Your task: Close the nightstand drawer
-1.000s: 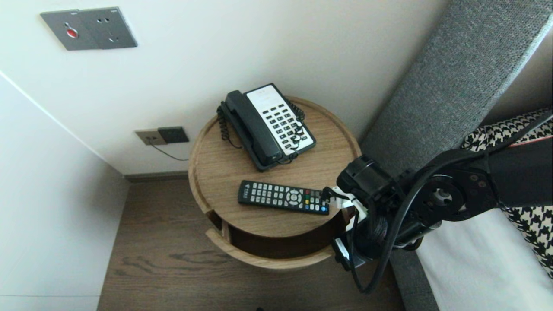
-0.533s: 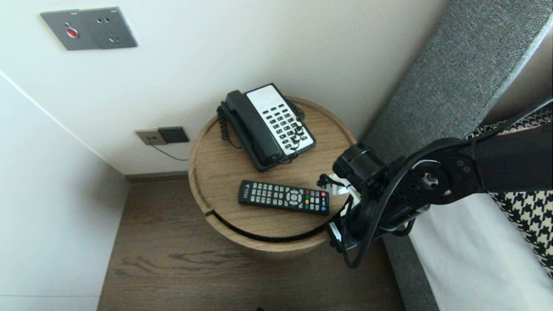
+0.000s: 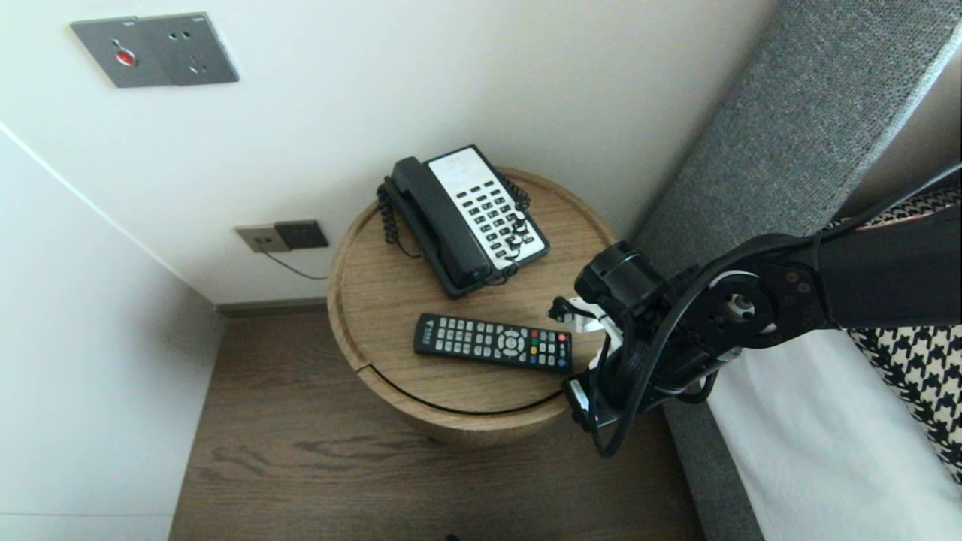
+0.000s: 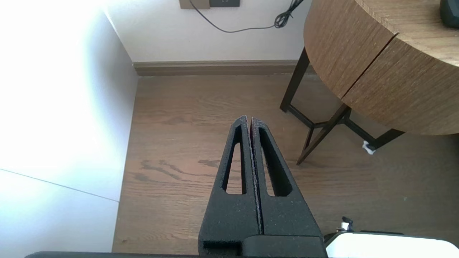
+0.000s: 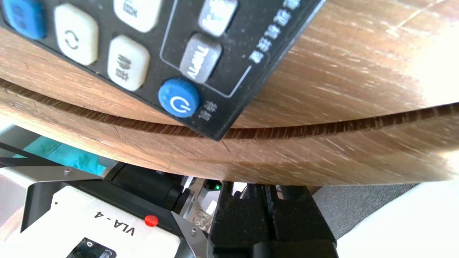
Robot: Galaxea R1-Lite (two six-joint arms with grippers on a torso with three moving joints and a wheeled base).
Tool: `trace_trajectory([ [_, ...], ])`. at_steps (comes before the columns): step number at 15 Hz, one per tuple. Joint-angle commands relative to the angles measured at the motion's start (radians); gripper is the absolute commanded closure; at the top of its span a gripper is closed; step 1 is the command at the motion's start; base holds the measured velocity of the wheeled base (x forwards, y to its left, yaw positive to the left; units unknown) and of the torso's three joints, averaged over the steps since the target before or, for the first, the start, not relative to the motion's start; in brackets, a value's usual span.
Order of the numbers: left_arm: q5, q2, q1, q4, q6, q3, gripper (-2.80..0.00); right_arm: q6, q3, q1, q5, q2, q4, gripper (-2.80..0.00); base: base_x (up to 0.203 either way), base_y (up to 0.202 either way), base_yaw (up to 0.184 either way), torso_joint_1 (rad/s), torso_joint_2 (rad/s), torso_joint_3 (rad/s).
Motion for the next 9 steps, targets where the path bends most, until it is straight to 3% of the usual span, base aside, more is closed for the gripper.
trace_trajectory([
  [1, 0.0, -0.002, 0.0, 0.0, 0.0, 0.0, 0.0, 0.002, 0.01, 0.002, 0.001, -0.01, 0.01, 0.0, 0.0, 0.0, 0.0, 0.0, 0.0, 0.0],
  [7, 0.0, -0.002, 0.0, -0.001, 0.0, 0.0, 0.0, 0.006, 0.113, -0.004, -0.004, -0.125, 0.083, 0.0, 0.0, 0.0, 0.0, 0.0, 0.0, 0.0],
  [9, 0.0, -0.002, 0.0, 0.0, 0.0, 0.0, 0.0, 0.005, 0.143, -0.065, -0.017, -0.152, 0.081, 0.0, 0.0, 0.0, 0.0, 0.0, 0.0, 0.0],
])
